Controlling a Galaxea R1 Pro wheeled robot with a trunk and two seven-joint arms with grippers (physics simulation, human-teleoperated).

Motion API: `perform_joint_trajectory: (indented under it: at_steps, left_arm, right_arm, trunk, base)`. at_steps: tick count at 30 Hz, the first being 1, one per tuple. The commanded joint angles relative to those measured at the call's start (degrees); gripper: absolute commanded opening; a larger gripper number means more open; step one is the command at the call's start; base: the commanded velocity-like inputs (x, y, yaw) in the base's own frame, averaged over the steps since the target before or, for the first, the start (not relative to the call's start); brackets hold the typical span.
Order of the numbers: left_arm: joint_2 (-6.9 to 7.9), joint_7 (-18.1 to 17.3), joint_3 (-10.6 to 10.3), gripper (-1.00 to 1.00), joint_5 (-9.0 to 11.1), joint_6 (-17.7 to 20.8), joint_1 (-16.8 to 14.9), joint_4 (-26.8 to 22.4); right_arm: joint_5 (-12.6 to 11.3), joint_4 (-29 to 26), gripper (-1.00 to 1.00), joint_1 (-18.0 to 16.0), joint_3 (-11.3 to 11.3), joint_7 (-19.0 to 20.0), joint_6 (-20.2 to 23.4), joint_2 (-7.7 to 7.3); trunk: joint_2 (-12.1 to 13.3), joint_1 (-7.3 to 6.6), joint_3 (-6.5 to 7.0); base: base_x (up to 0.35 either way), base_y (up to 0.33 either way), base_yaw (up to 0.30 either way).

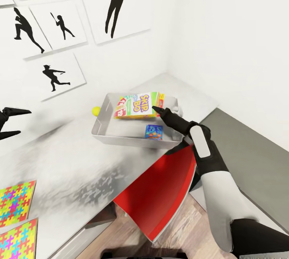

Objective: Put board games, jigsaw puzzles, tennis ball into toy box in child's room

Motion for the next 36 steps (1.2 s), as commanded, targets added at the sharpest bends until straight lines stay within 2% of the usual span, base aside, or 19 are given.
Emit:
perform_joint_trajectory:
  at_steps: [1,4,17,25,26,36]
  left_arm:
    - [0.34,0.6,0.0,1.00,0.5,0.2,0.3,0.0]
    - [1.20,0.6,0.0,1.00,0.5,0.2,0.6,0.0]
    - [1.22,0.6,0.1,1.00,0.5,0.2,0.6,0.0]
    - [0.78,0.2,0.7,1.00,0.5,0.4,1.3,0.1]
    - [0.78,0.2,0.7,1.00,0.5,0.4,1.3,0.1]
    - [0.77,0.2,0.8,1.00,0.5,0.4,1.4,0.1]
  right_arm:
    - [0.1,0.0,-1.00,0.0,-0.6,0.2,0.4,-0.26]
    - [0.1,0.0,-1.00,0.0,-0.6,0.2,0.4,-0.53]
    - [0.1,0.0,-1.00,-0.1,-0.6,0.2,0.4,-0.52]
    - [-0.4,-1.0,-1.00,0.0,0.2,0.6,0.8,-3.15]
    - [-0.4,-1.0,-1.00,0.1,0.3,0.6,0.8,-6.37]
    - [-0.4,-1.1,-1.00,0.1,0.3,0.5,0.7,-6.44]
  trunk:
    - [-0.1,0.03,-0.09]
    - [-0.1,0.03,-0.09]
    - [-0.1,0.03,-0.09]
    - [-0.1,0.03,-0.08]
    - [-0.1,0.03,-0.07]
    - [-0.1,0.03,0.16]
  base:
    - [0.000,0.000,0.000]
    - [0.000,0.000,0.000]
    - [0.000,0.000,0.000]
    - [0.000,0.000,0.022]
    - [0.000,0.000,0.150]
    - [0.000,0.000,0.221]
